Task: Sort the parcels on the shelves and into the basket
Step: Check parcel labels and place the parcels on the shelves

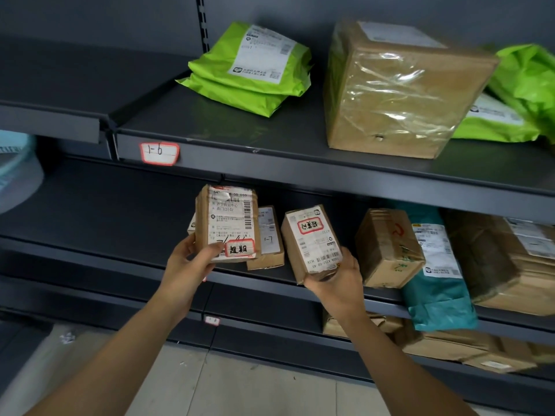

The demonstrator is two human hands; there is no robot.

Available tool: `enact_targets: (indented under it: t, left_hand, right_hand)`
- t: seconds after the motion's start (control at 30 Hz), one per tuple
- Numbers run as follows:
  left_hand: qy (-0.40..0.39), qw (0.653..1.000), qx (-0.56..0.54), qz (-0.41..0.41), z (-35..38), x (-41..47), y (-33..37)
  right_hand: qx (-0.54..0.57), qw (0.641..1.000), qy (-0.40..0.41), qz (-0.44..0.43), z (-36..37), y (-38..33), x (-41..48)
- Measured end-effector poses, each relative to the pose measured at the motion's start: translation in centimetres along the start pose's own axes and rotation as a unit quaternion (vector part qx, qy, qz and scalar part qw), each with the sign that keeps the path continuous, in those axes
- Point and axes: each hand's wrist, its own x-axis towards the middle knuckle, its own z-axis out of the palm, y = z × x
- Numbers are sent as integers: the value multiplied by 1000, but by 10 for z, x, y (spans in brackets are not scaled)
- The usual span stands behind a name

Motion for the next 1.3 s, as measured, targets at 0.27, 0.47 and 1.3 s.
enact_targets:
  t: [0.27,0.47,1.3]
  left_hand:
    - [-37,997,-52,-32,29,-33,14]
    - [-81,995,-51,-24,50,-74,17]
    - [-321,887,-158,-293,345,-419,-52]
  right_hand:
    - [18,999,2,-37,-58,-5,-36]
    - [63,997,-2,-54,-112,-8,-76]
    - [344,929,-15,138,-456,199,-391]
